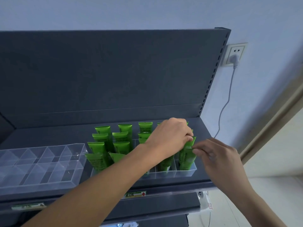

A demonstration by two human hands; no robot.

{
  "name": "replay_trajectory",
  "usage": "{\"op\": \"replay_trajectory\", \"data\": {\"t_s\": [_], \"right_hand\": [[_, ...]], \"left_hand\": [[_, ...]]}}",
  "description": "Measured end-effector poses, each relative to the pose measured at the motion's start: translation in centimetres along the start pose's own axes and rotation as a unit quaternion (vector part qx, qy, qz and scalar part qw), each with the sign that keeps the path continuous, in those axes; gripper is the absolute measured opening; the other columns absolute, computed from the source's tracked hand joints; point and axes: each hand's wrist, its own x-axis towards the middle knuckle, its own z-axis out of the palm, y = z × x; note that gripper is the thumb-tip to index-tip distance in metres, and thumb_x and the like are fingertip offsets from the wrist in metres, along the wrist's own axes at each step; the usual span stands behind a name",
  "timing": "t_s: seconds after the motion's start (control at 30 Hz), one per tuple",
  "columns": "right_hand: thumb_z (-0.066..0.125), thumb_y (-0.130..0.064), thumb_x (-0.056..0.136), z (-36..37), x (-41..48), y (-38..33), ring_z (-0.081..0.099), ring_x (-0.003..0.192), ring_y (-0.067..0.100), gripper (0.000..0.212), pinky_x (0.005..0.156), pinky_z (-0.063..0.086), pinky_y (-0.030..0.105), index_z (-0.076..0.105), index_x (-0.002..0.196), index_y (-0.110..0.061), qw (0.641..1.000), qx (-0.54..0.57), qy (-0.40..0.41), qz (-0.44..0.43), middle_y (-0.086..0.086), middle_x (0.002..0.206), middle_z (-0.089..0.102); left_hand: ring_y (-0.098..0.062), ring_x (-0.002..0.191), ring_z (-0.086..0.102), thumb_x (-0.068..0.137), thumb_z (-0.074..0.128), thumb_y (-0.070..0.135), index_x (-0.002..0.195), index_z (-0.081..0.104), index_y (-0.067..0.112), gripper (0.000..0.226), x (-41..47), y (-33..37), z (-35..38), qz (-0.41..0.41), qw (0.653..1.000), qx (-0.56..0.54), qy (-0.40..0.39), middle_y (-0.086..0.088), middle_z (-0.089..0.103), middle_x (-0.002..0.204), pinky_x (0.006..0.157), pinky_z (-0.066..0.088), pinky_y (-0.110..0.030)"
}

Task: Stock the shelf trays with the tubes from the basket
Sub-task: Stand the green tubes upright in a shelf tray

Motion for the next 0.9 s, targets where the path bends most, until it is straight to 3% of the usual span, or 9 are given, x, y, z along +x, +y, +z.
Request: {"op": "replay_trajectory", "data": {"t_s": [0.17, 0.33, 0.43, 0.53, 0.6, 0.73, 0.9], "right_hand": [[0.074, -0.011, 0.084, -0.3, -0.2, -0.1, 0.061, 0.066, 0.008, 0.016, 0.061, 0.050, 0.032, 0.071, 0.087, -0.027, 1.000, 0.001, -0.021, 0.012, -0.016, 0.079, 0.065], [0.073, -0.017, 0.084, -1.2, 0.0, -1.5, 0.065, 0.079, 0.006, 0.020, 0.072, 0.050, 0.029, 0.072, 0.096, -0.034, 0.998, -0.001, -0.016, 0.058, -0.020, 0.090, 0.067], [0.071, -0.023, 0.086, -1.4, 0.7, -3.0, 0.066, 0.086, 0.010, 0.016, 0.076, 0.052, 0.037, 0.070, 0.098, -0.033, 0.998, -0.013, 0.001, 0.060, -0.018, 0.097, 0.066], [0.069, -0.025, 0.087, -0.8, 1.7, -5.3, 0.064, 0.087, 0.013, 0.014, 0.073, 0.048, 0.031, 0.070, 0.100, -0.029, 0.998, -0.056, 0.005, 0.027, -0.015, 0.098, 0.065], [0.069, -0.025, 0.087, 0.1, 2.2, -7.6, 0.063, 0.088, 0.014, 0.014, 0.071, 0.046, 0.028, 0.069, 0.100, -0.026, 0.996, -0.083, 0.001, -0.009, -0.013, 0.095, 0.064], [0.065, -0.033, 0.088, 3.2, 2.9, -14.1, 0.060, 0.095, 0.015, 0.018, 0.074, 0.053, 0.035, 0.065, 0.104, -0.025, 0.994, -0.093, -0.031, -0.051, -0.010, 0.099, 0.062], [0.060, -0.040, 0.091, 8.6, 2.2, -25.1, 0.057, 0.102, 0.013, 0.025, 0.083, 0.049, 0.031, 0.062, 0.112, -0.027, 0.990, -0.089, -0.064, -0.092, -0.011, 0.106, 0.060]], "left_hand": [[-0.023, 0.086, 0.065, 0.098, 0.059, 0.031, 0.098, 0.078, 0.020, 0.021, -0.3, 0.1, 0.2, 0.007, 1.000, 0.010, 0.007, 0.002, 0.065, 0.096, 0.074, 0.054, -0.042], [-0.018, 0.079, 0.063, 0.100, 0.058, 0.031, 0.094, 0.075, 0.015, 0.025, -1.2, 0.2, -0.5, 0.010, 0.999, 0.018, 0.043, 0.005, 0.063, 0.096, 0.071, 0.054, -0.039], [-0.016, 0.085, 0.060, 0.101, 0.056, 0.033, 0.106, 0.074, 0.019, 0.023, -2.8, -0.1, -2.4, 0.000, 0.996, 0.017, 0.084, 0.007, 0.062, 0.100, 0.074, 0.052, -0.038], [-0.013, 0.094, 0.059, 0.101, 0.055, 0.031, 0.115, 0.071, 0.022, 0.023, -5.6, -1.4, -5.1, -0.017, 0.993, 0.024, 0.116, 0.010, 0.062, 0.105, 0.080, 0.050, -0.034], [-0.012, 0.097, 0.060, 0.100, 0.055, 0.032, 0.118, 0.069, 0.022, 0.025, -8.1, -2.8, -7.1, -0.032, 0.991, 0.041, 0.122, 0.010, 0.062, 0.108, 0.082, 0.050, -0.034], [-0.014, 0.101, 0.058, 0.096, 0.054, 0.037, 0.118, 0.066, 0.025, 0.028, -14.3, -6.5, -11.3, -0.058, 0.986, 0.089, 0.128, 0.010, 0.063, 0.108, 0.084, 0.051, -0.033], [-0.015, 0.104, 0.058, 0.093, 0.052, 0.046, 0.120, 0.064, 0.028, 0.034, -24.1, -12.0, -17.4, -0.091, 0.977, 0.137, 0.137, 0.011, 0.064, 0.111, 0.086, 0.050, -0.033]]}}
